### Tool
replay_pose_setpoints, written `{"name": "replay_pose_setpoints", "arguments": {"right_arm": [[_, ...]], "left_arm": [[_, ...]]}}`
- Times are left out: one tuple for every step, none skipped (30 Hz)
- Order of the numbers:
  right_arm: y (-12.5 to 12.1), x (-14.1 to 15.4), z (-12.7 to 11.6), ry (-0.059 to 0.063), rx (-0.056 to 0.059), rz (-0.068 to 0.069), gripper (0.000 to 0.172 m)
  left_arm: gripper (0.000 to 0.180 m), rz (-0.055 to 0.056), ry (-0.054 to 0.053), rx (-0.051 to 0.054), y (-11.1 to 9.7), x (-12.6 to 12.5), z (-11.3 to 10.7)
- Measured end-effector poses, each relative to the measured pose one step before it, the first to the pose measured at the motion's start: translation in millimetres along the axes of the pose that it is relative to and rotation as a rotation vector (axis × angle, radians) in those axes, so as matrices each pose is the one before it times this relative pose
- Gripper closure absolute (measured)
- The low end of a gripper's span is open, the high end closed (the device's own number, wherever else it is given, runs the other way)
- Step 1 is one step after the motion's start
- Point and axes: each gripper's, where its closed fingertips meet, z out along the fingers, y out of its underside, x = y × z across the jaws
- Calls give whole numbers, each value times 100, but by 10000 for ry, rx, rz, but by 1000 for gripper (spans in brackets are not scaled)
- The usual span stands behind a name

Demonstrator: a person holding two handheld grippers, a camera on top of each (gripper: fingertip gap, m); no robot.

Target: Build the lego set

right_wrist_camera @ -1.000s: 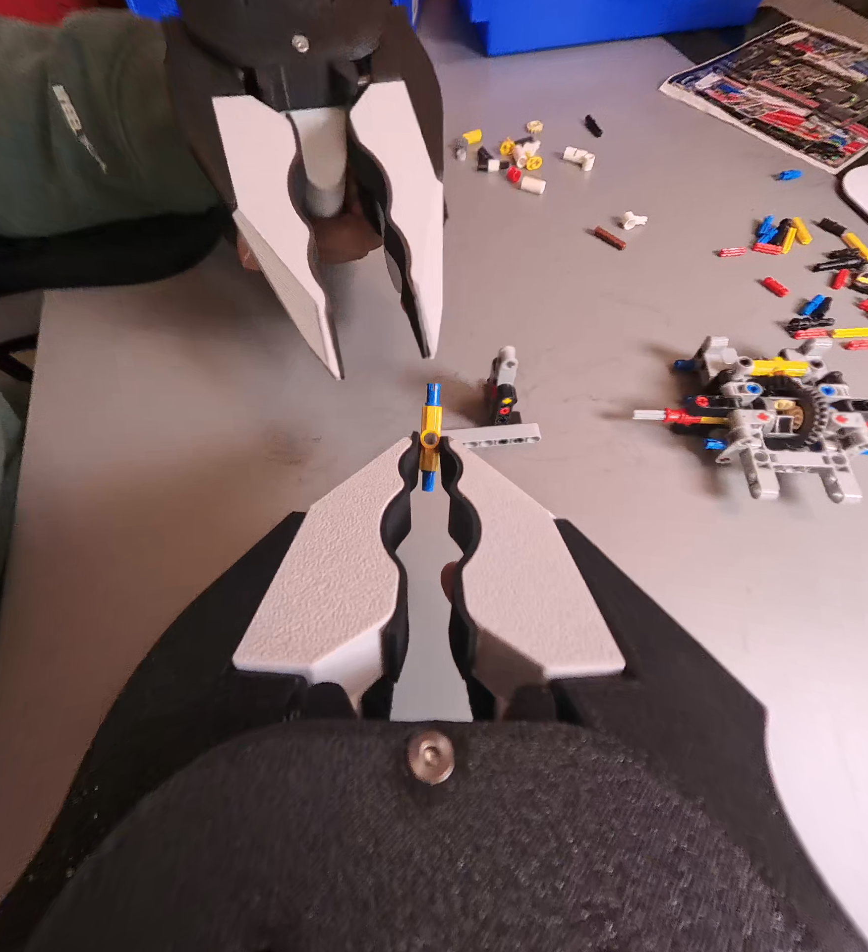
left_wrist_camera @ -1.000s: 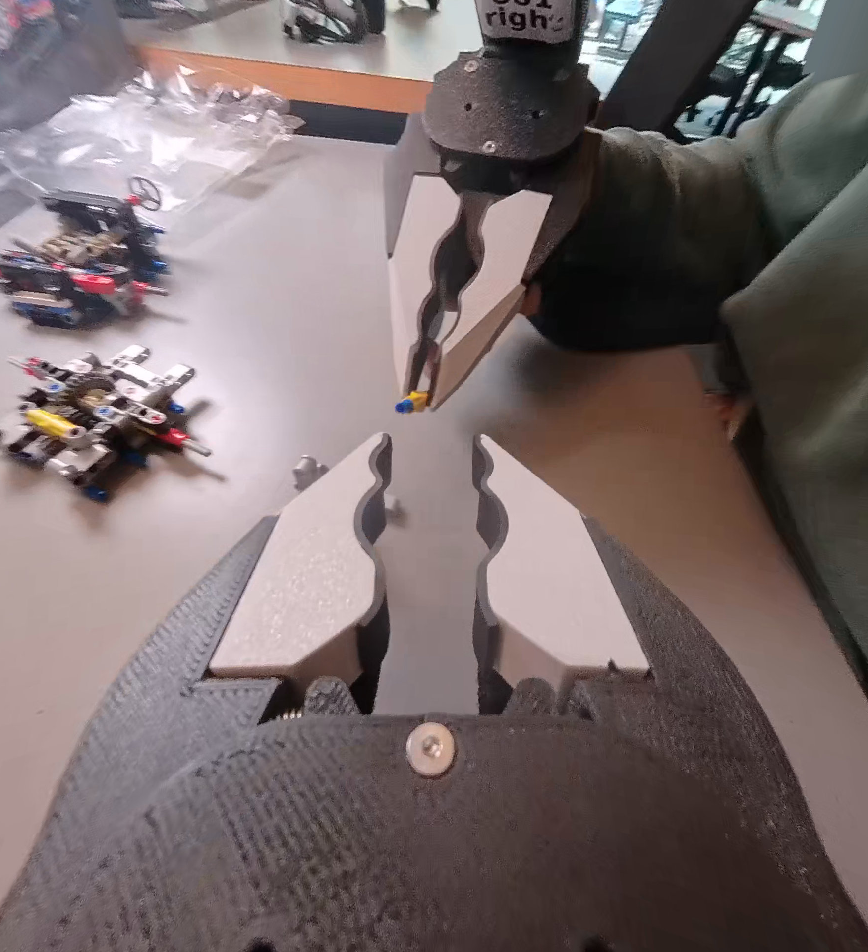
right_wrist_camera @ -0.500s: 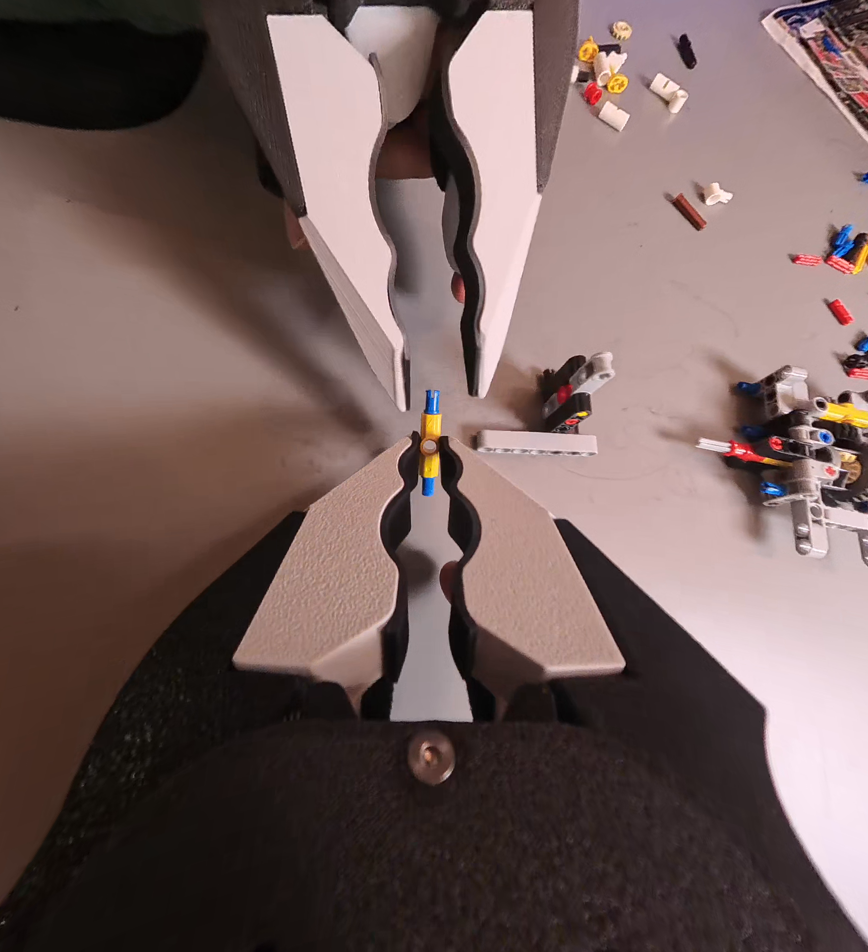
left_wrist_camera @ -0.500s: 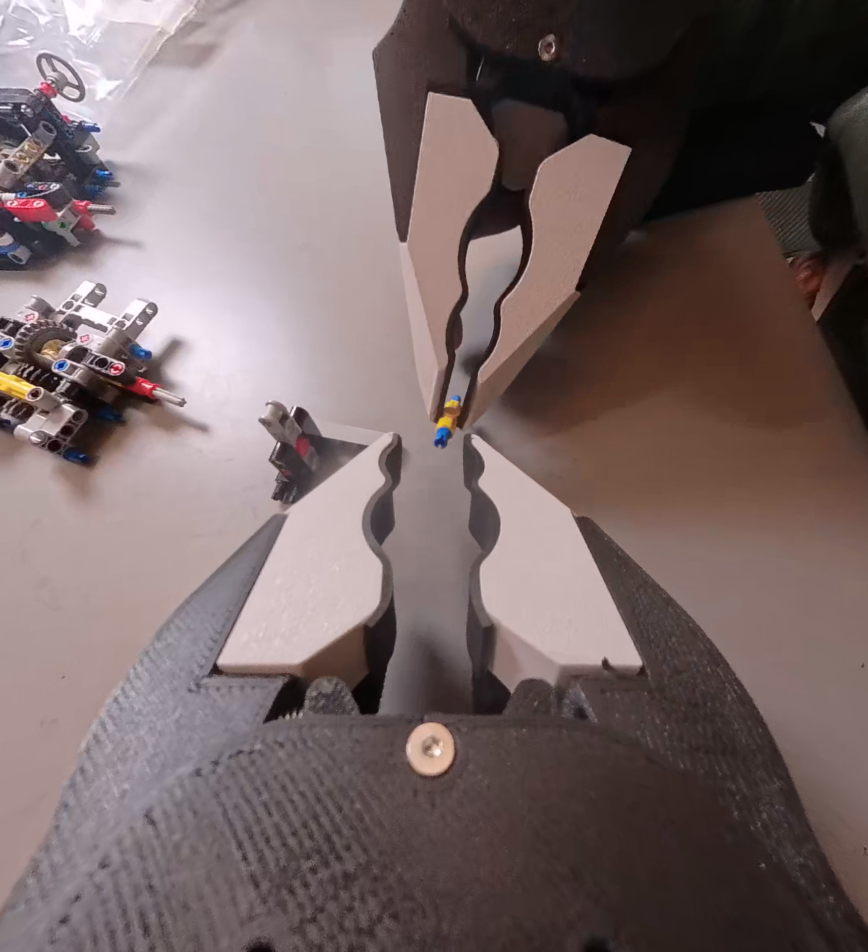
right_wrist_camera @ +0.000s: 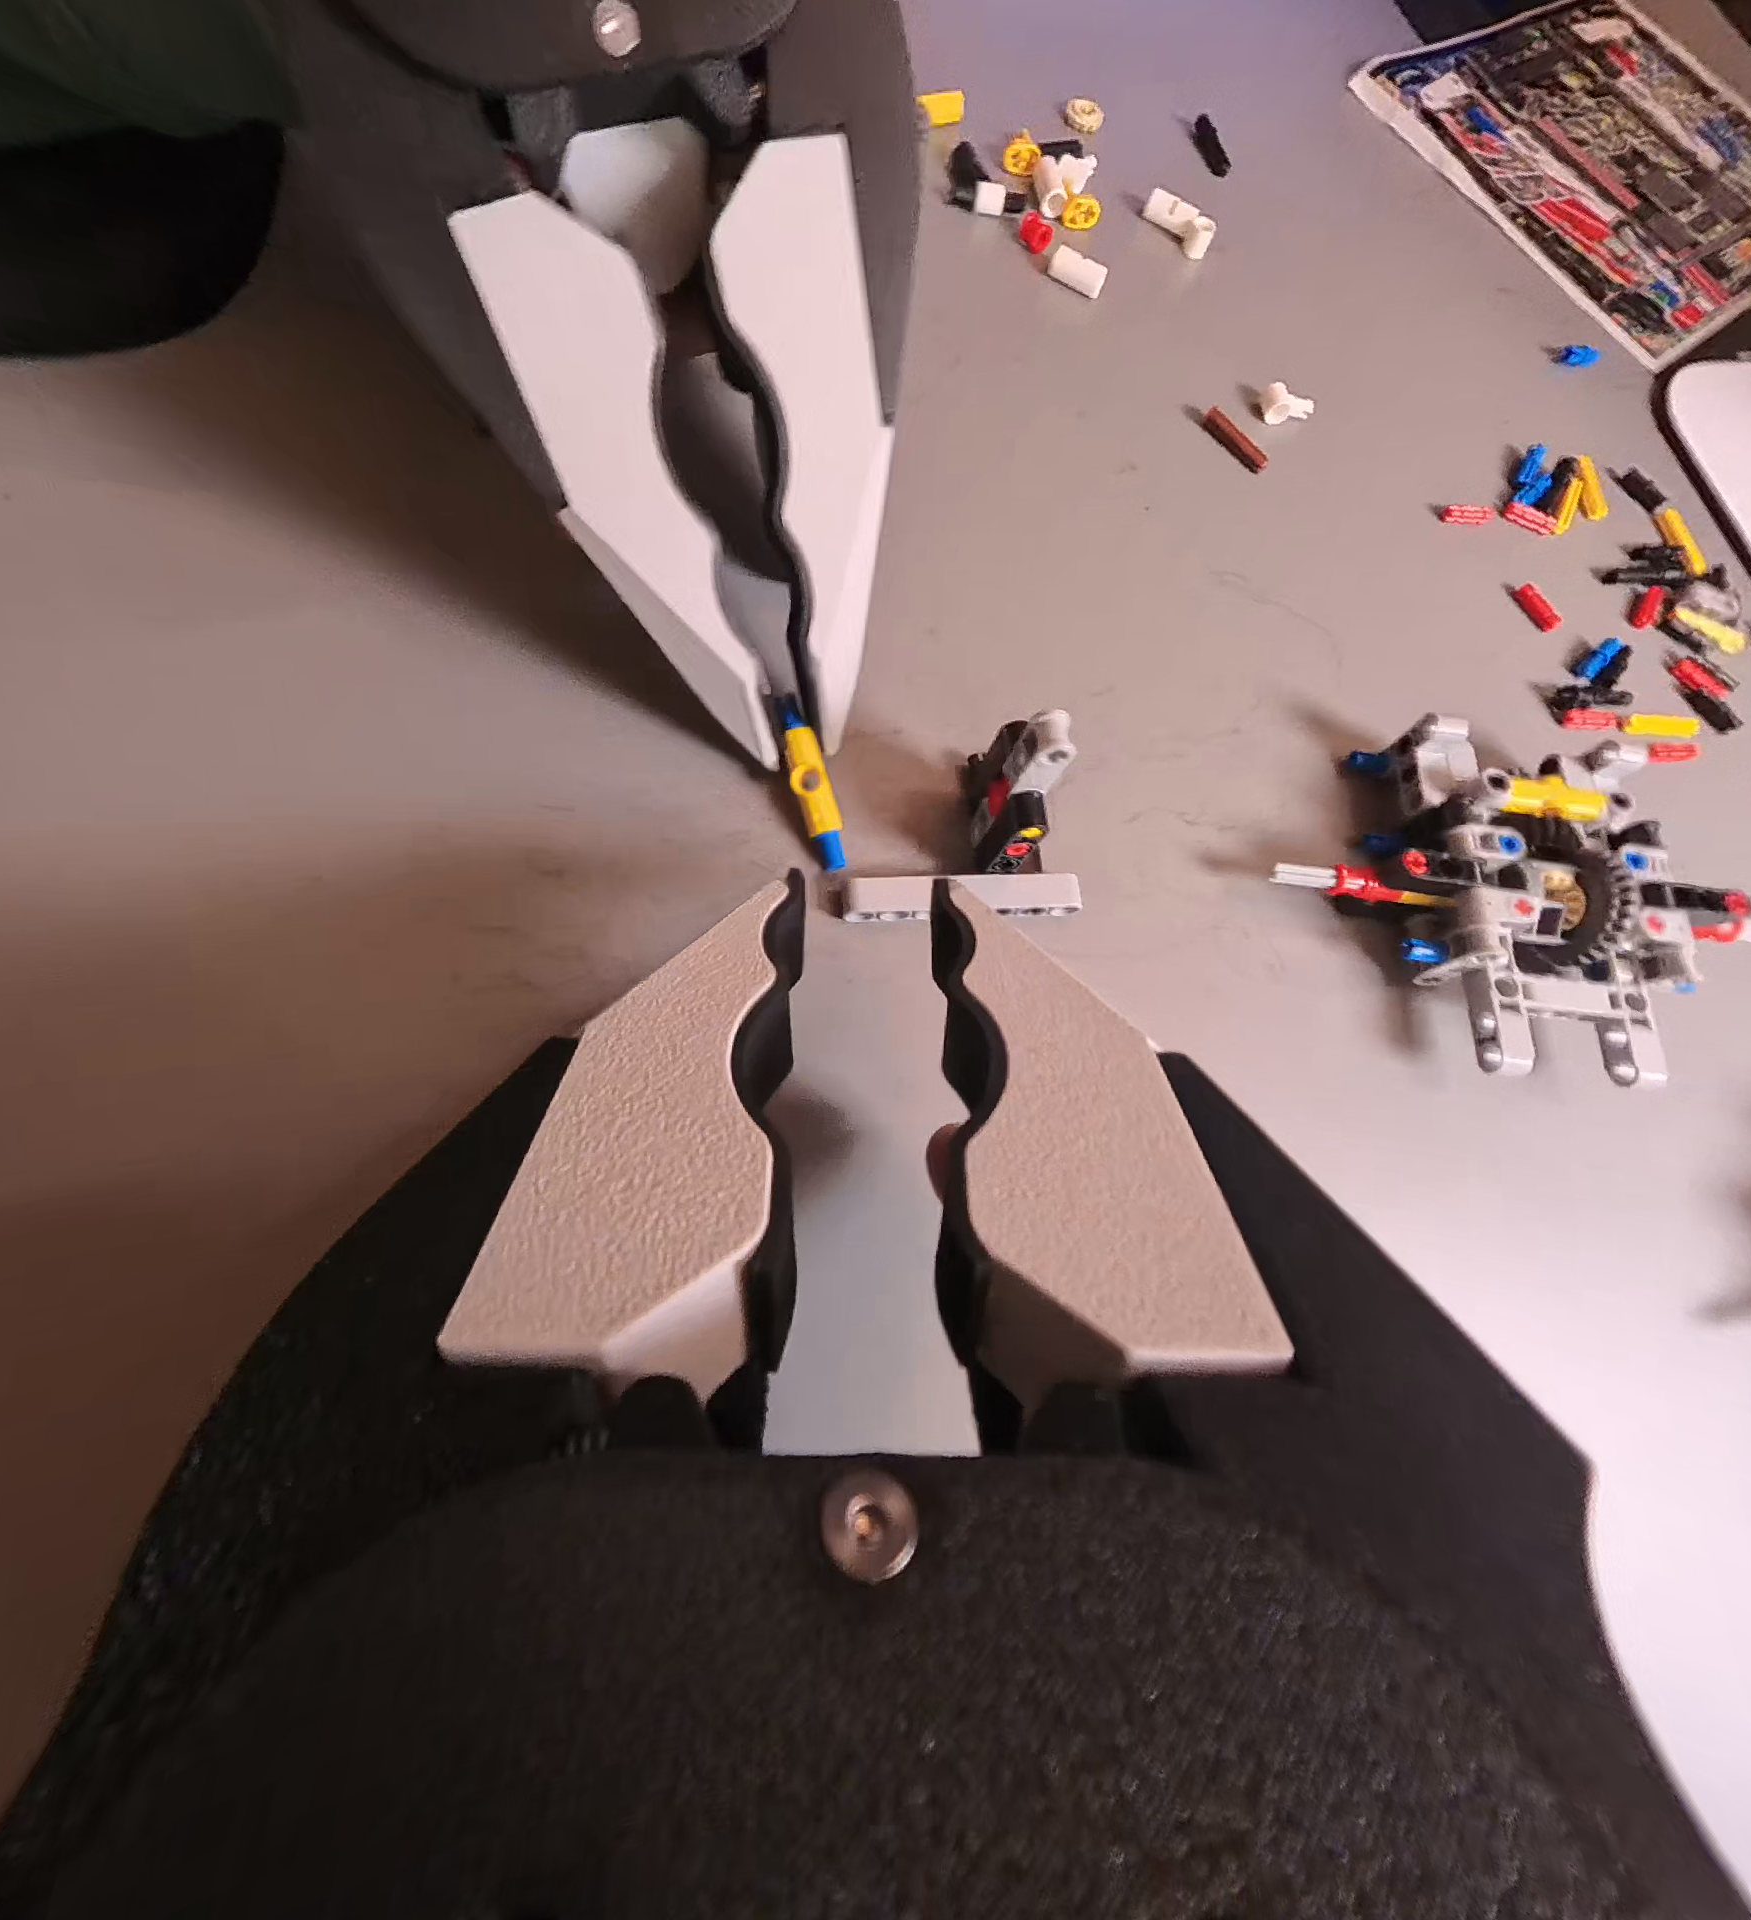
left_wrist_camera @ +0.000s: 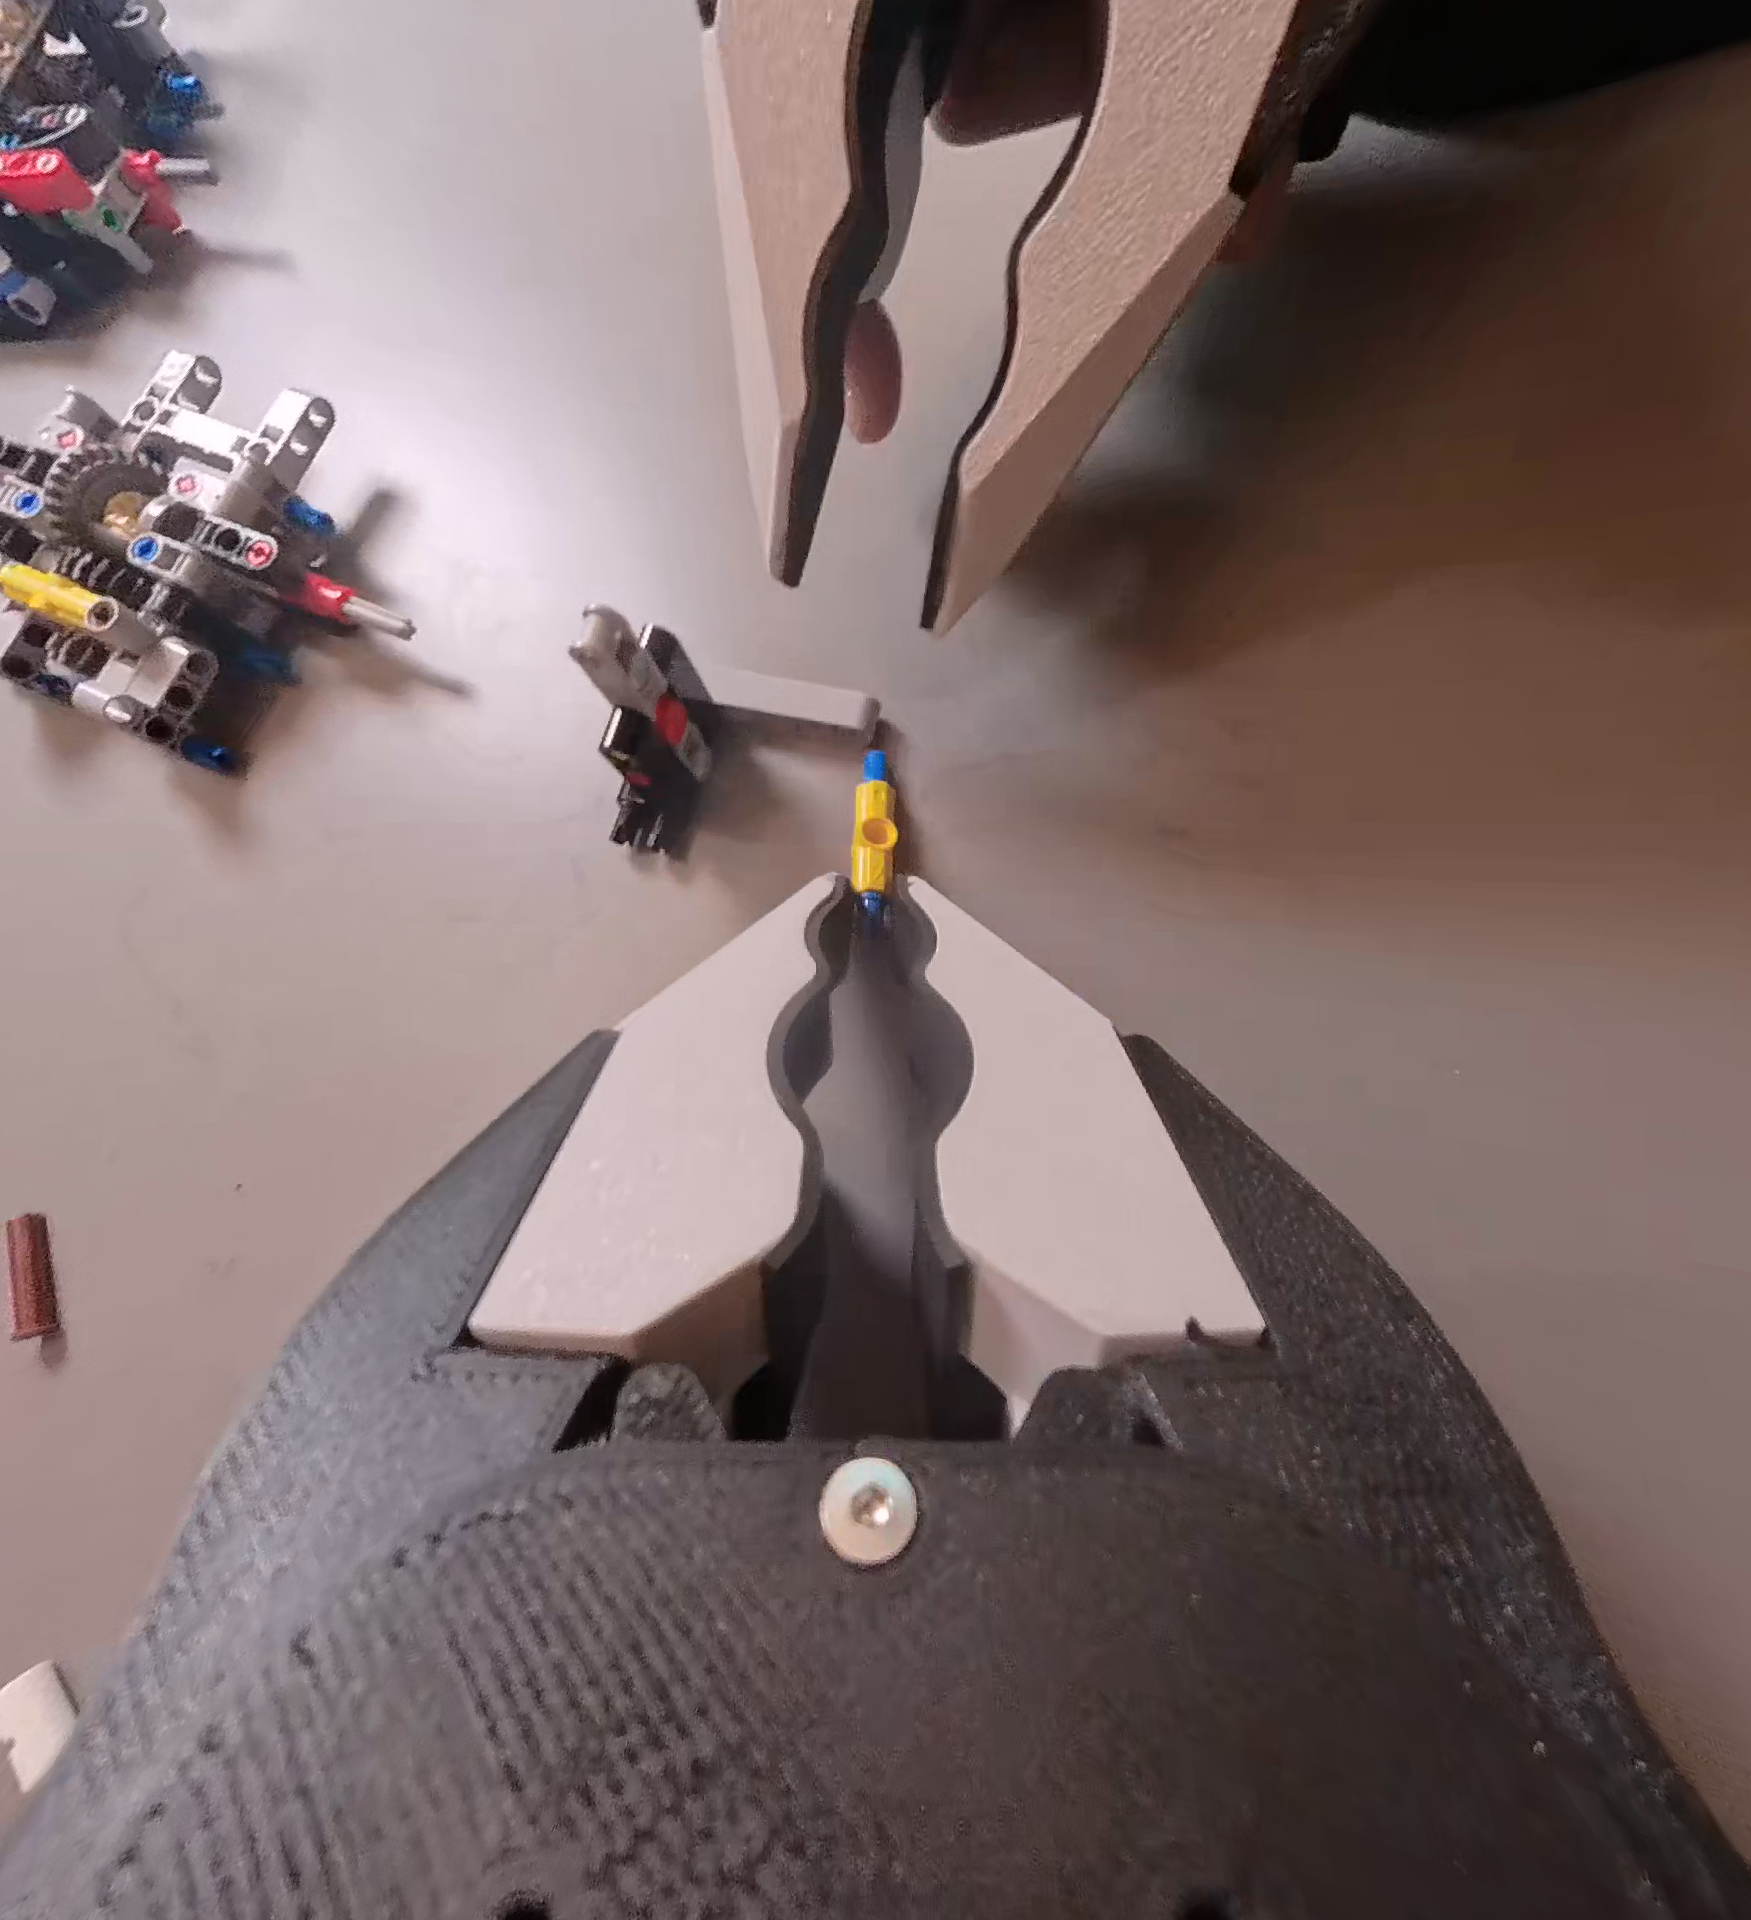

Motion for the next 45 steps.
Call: {"name": "replay_pose_setpoints", "arguments": {"right_arm": [[-18, -284, 224, -36, -29, -435, 148], [-31, -213, 306, 32, -49, -469, 146], [-35, -168, 370, 19, -47, -425, 144], [23, -176, 385, -55, -55, -336, 141], [110, -134, 358, -100, -88, -254, 140], [151, 37, 307, -26, -106, -192, 140], [225, 135, 220, 12, -137, -151, 140], [235, 175, 99, 28, -130, -84, 143], [196, 66, -37, -39, -69, -22, 147], [212, 25, -87, -41, -60, -13, 151], [221, 80, -115, 26, -44, -35, 154], [178, 145, -124, 61, -39, -26, 156], [170, 124, -152, 28, -54, 18, 159], [158, 32, -161, -56, -50, 56, 160], [185, 45, -152, -56, -37, 80, 160], [213, 61, -170, -43, -17, 56, 160], [241, 100, -191, -25, -6, 73, 160], [183, 101, -210, -39, 42, 143, 160], [87, 130, -242, -59, 118, 235, 159], [81, 130, -266, -86, 102, 265, 157], [136, 75, -277, -132, 60, 221, 155], [163, 58, -276, -116, 39, 146, 153], [139, 192, -250, -17, 46, 85, 151], [159, 192, -195, -9, 18, 41, 149], [173, 116, -146, -60, -4, 2, 146], [162, 91, -77, -73, 1, -44, 143], [174, 86, 3, -91, -7, -76, 141], [182, 16, 84, -142, -9, -67, 138], [145, 39, 153, -150, 7, -30, 136], [62, 130, 141, -100, 25, -18, 133], [-90, 127, 51, -81, 64, -50, 132], [-28, 89, 47, -103, -17, -24, 129], [25, 155, 86, -43, -61, -56, 127], [77, 85, 118, -60, -92, -124, 125], [61, 52, 112, -73, -92, -141, 124], [-100, 35, 76, -100, -13, -65, 122], [-46, 73, 90, -98, -53, -35, 120], [-54, 46, 81, -108, -40, -49, 119], [-48, -21, 83, -138, -35, -22, 119], [-17, -26, 76, -144, -42, 26, 119], [-1, 4, 42, -111, -43, 19, 119], [-5, 72, 25, -37, -25, -3, 120], [-17, 70, 52, -35, -7, 0, 121], [-14, -1, 36, -75, -14, 3, 122], [-15, 20, 28, -49, -29, -6, 122]], "left_arm": [[175, -40, -35, 40, 90, -155, -92], [174, -45, -3, 15, 98, -116, -65], [175, -27, -29, 11, 77, -133, -60], [174, 2, -47, 13, 40, -125, -30], [174, 14, -36, 18, 11, -85, 6], [174, 12, -30, 20, -17, -42, 15], [174, 15, -51, 19, -30, -67, 29], [173, 20, -69, 10, -31, -91, 22], [171, 8, -49, 2, -25, -69, 10], [170, -14, -12, 5, -24, -22, 25], [170, -27, 16, 12, -16, 15, 27], [171, -44, 24, 11, -26, 16, 44], [171, -60, 31, 2, -29, -1, 31], [171, -53, 39, 0, -30, 20, 46], [172, -27, 30, 9, -34, 26, 52], [172, -1, 4, 12, -42, 13, 52], [173, 4, -13, -4, -44, 5, 49], [174, -1, -30, -20, -32, -1, 47], [174, 0, -53, -15, -67, -21, 64], [174, -1, -59, 10, -99, 1, 104], [174, -4, -66, 30, -133, -13, 140], [174, 7, -64, 28, -146, 3, 153], [174, 30, -48, 19, -150, 32, 161], [174, 31, -21, 21, -150, 41, 165], [174, 15, 4, 26, -156, 52, 159], [174, 12, 8, 18, -135, 23, 151], [174, 16, 15, 6, -122, -13, 140], [175, -4, 32, 0, -115, 3, 143], [174, -28, 47, -5, -110, -3, 135], [175, -44, 31, -17, -89, -43, 111], [174, -58, 11, -38, -55, -82, 93], [175, -43, 11, -43, -40, -65, 59], [175, -21, 4, -32, -26, -60, 56], [175, -23, -3, -22, -21, -68, 41], [175, -37, 11, -21, -29, -53, 36], [175, -31, 33, -21, -13, -25, 32], [175, -15, 30, -15, -26, -47, 42], [175, -8, 25, -11, -27, -52, 39], [175, 0, 35, -6, -39, -37, 46], [175, -9, 40, -8, -33, -44, 58], [175, -32, 50, -16, -39, -37, 44], [175, -22, 63, -18, -31, -11, 49], [175, -2, 55, -12, -22, -8, 30], [175, -4, 47, -7, -16, 3, 16], [175, 0, 49, -3, -2, 27, 9]]}}
